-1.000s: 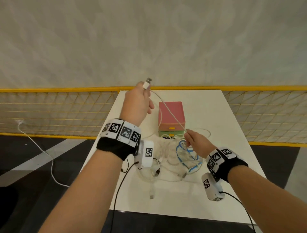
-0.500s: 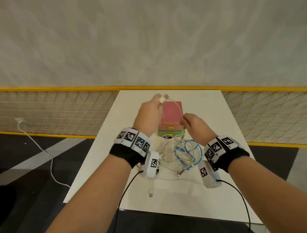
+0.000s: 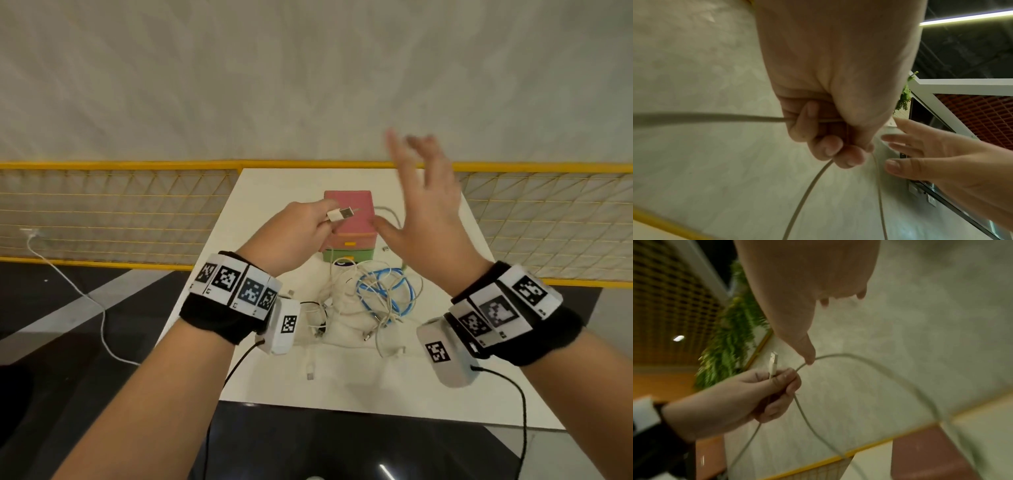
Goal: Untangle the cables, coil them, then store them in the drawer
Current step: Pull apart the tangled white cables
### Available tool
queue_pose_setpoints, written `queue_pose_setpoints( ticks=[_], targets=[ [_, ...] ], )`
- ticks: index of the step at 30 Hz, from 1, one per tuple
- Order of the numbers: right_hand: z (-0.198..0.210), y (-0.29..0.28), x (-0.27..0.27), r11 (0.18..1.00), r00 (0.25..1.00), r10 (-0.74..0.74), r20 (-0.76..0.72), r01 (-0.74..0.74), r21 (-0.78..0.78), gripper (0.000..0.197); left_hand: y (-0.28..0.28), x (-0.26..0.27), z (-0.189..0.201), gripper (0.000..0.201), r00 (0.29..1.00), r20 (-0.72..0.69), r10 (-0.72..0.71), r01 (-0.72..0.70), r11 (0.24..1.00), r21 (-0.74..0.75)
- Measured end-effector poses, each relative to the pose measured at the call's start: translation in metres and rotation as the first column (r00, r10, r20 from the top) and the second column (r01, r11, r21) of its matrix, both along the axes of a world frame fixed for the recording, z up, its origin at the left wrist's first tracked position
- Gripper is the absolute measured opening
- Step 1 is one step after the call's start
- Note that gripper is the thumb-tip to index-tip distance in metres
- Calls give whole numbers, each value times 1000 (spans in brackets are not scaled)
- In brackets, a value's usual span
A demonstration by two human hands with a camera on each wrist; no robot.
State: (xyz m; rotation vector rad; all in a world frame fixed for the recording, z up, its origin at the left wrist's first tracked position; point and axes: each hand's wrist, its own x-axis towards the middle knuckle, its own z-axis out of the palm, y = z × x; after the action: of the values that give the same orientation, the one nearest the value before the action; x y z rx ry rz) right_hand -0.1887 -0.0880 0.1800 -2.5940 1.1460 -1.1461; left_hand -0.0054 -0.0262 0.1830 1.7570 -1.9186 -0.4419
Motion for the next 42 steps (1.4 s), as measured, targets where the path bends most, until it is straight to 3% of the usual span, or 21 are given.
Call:
queue_pose_setpoints(
  ticks=[1,3,5,8,10,12,13,15,17,18,20,22,24,26,28,30,31,33,36,39,42],
  targets=[
    [0,3,1,996,991,47,-123,-57,-75,59,2,-2,-1,22,1000,5,-8,8,1000,1],
    [-2,7,4,984,948,165,-273,-175,-14,29,6,-5,-1,29,1000,-2,-26,26,1000,4],
    [-6,13,5,968,926,239,-292,-204,147,23,11,-4,-3,28,999,-24,-40,40,999,11],
    [-5,31,-6,937,905,335,-262,-291,191,19,20,1,-7,21,975,-221,-14,3,999,-50],
    [-2,49,-17,807,751,565,-342,-416,420,20,25,6,-6,14,916,-399,42,-102,986,-131],
    [-1,65,-22,630,568,737,-366,-380,678,33,30,9,0,11,846,-532,37,-153,973,-175],
    [-2,68,-23,597,549,757,-353,-364,715,42,32,10,3,10,818,-575,23,-147,974,-170],
    [2,65,-19,665,641,694,-327,-398,632,42,35,7,10,2,758,-652,-16,-84,989,-123],
    [5,57,-7,739,786,580,-214,-397,544,27,37,-2,14,18,722,-691,-30,-50,994,-95],
    [5,52,0,724,829,545,-123,-392,568,24,36,-8,15,22,710,-703,-41,-33,995,-91],
    [1,47,16,561,843,526,107,-439,702,30,36,-19,17,24,716,-696,-58,-16,995,-100],
    [-5,47,29,341,806,494,325,-524,781,33,35,-23,17,24,789,-613,-47,-41,991,-129],
    [-11,49,38,242,763,491,421,-584,775,20,33,-20,14,23,865,-501,-29,-66,983,-170],
    [-21,52,45,256,737,508,445,-623,739,19,32,-14,9,23,908,-419,19,-110,975,-195],
    [-39,56,50,294,757,526,388,-589,753,26,31,-7,5,26,885,-461,59,-191,951,-243],
    [-64,59,50,347,753,637,165,-471,811,27,31,5,1,29,748,-660,70,-298,924,-240],
    [-77,59,49,377,709,705,25,-405,833,26,32,13,0,29,678,-731,84,-334,920,-204],
    [-99,57,48,415,597,782,-177,-288,863,36,35,27,-5,26,630,-763,147,-350,931,-109],
    [-119,46,54,512,540,764,-354,-173,841,61,43,41,-19,15,660,-695,285,-326,942,76],
    [-139,37,68,634,538,689,-486,-122,764,54,50,49,-39,15,723,-570,390,-326,920,215],
    [-161,37,87,638,501,701,-508,-120,761,47,57,52,-56,19,762,-487,427,-322,902,287]
  ],
)
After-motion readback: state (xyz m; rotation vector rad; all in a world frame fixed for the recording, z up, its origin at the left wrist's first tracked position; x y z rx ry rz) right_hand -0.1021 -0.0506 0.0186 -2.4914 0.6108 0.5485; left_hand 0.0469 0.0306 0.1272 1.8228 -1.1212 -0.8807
